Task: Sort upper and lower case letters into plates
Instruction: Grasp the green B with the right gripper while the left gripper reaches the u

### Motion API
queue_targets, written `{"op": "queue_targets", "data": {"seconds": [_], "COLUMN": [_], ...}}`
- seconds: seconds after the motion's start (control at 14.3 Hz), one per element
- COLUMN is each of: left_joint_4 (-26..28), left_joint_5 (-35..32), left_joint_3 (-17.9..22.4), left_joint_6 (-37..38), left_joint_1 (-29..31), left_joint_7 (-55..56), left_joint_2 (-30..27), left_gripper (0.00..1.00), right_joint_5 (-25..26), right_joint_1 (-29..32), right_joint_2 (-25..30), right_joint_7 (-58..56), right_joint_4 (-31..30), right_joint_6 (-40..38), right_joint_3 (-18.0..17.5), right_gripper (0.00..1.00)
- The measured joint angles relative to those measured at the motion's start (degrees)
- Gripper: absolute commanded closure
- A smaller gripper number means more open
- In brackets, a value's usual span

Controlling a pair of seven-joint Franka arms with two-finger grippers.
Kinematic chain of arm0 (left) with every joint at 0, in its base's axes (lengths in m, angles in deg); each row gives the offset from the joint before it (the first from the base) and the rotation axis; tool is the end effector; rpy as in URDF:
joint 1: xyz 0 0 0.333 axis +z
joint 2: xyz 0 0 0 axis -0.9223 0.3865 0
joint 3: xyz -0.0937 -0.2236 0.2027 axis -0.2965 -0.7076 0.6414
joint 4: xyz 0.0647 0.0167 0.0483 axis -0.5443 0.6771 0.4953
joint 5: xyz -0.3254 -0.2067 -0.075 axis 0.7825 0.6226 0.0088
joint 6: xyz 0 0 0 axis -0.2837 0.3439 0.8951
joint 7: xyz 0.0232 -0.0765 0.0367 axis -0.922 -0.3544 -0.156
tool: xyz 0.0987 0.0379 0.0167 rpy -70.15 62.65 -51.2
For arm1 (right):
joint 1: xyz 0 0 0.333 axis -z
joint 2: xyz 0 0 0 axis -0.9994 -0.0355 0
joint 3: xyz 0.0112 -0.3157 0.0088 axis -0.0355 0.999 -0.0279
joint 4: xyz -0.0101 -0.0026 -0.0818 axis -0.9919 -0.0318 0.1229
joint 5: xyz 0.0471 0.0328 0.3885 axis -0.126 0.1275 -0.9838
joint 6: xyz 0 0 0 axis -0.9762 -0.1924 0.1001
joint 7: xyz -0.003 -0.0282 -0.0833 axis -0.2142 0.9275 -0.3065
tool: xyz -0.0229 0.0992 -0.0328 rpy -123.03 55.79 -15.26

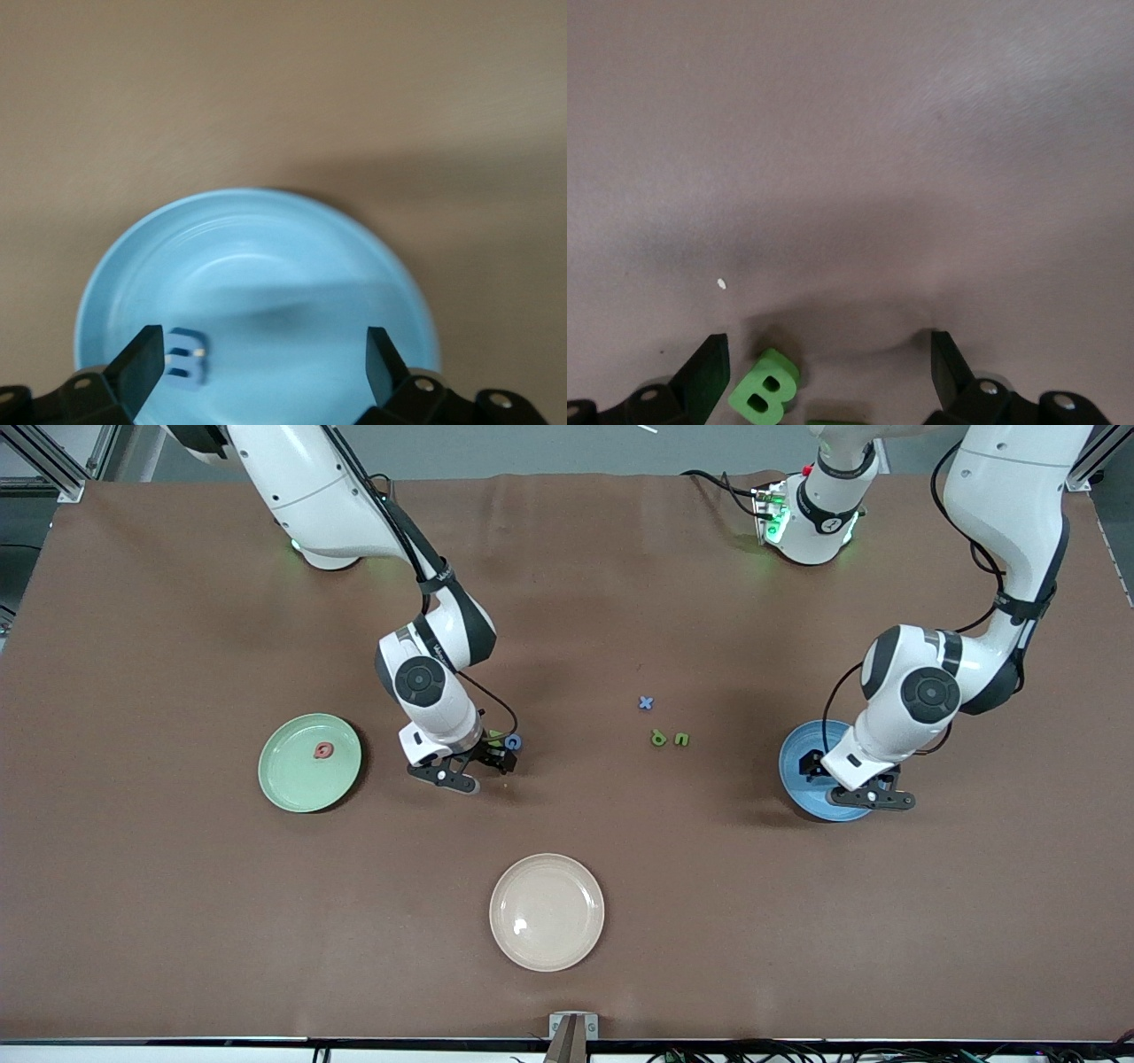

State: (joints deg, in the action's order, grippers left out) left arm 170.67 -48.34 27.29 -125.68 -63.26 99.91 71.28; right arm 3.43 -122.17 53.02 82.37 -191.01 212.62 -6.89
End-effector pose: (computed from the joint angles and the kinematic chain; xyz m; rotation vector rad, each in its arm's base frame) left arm 0.5688 -0.0912 0.2377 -3.0712 0.2388 -0.0784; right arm 0.5232 0.3507 0.1716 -3.0238 0.4673 -0.0197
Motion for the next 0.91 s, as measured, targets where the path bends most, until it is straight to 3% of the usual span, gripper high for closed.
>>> {"op": "queue_targets", "data": {"seconds": [0.21,0.42,0.7,0.91], "left_joint_4": [-0.79,-0.89,-1.42,-3.85], "left_joint_5": [0.00,0.00,0.00,0.00], "left_joint_3": [-5.23,-8.94,-9.47,-9.55], "left_joint_6": [1.21,1.80,1.58,1.29], "left_joint_1": [-0.09,-1.37,-4.10,-7.24], "left_joint_7": [2.12,7.89,9.73,12.87], "left_joint_2": [-1.82,-0.83,2.14,4.93], "left_gripper": [0.00,0.00,0.00,0.00], "right_joint_5": [0.12,0.25,2.58,4.22], "right_joint_1": [-0.92,-2.00,-3.21,-3.27], "right_joint_2": [-0.42,-0.48,-0.48,-0.46], "right_joint_7": [0.00,0.00,0.00,0.00], "right_joint_4": [0.57,0.84,0.98,1.15], "right_joint_6": [0.15,0.08,-0.43,-0.70], "right_joint_3": [0.00,0.01,0.20,0.24], "right_gripper": [0.03,0.12,0.34,0.57]}}
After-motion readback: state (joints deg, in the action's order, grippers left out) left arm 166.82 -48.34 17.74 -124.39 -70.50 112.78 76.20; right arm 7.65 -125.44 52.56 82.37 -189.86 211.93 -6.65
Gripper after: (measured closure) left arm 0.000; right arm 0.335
